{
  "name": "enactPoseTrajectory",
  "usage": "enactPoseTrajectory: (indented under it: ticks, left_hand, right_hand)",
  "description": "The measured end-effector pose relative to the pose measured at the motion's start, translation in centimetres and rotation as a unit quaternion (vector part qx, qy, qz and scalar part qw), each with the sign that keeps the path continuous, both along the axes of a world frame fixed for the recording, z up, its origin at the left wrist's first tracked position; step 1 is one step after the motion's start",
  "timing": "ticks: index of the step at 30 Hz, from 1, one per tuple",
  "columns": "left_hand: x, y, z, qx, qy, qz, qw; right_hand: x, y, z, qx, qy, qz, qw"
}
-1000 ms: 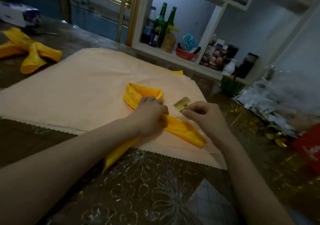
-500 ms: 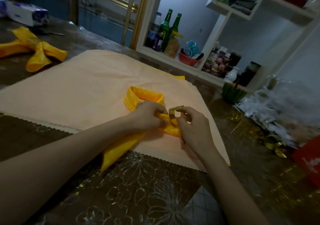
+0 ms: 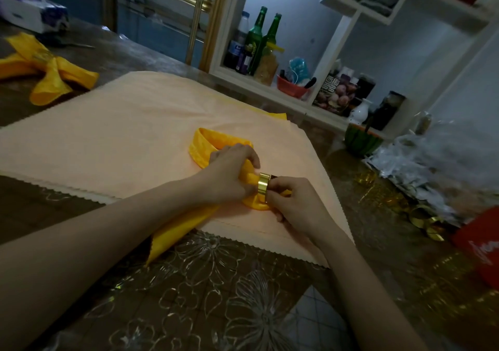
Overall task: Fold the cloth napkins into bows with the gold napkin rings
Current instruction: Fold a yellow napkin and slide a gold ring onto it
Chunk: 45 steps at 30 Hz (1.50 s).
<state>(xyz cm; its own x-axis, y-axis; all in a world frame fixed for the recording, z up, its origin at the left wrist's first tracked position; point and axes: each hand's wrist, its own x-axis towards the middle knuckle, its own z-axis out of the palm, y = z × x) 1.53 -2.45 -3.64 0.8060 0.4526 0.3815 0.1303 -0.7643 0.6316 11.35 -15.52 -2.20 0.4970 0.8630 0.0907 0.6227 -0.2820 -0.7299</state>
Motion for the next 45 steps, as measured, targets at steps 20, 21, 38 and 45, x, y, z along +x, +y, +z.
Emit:
enactPoseTrajectory:
  ticks: [20,21,38,45]
  left_hand:
    - [0.4,-0.7,-0.3,0.093,-0.011,0.007,0.996]
    - [0.4,-0.7,-0.3,0.094,-0.013,0.011,0.995]
    - [-0.2,0.5,-0.3,0.133,-0.019,0.016,0.991]
    - [-0.2,-0.1,0.2,0.110,0.053,0.016,0.992]
  right_hand:
    - [-0.3,0.6,-0.4,0.128,-0.143,-0.073,0.979]
    - [-0.3,0.6,-0.4,0.132,-0.133,-0.070,0.980]
    - [0.8,0.1,0.3,-0.091,-0.258,-0.029,0.962]
    - [-0.3,1.1,-0.8,0.037,-0.082,-0.008,0.996]
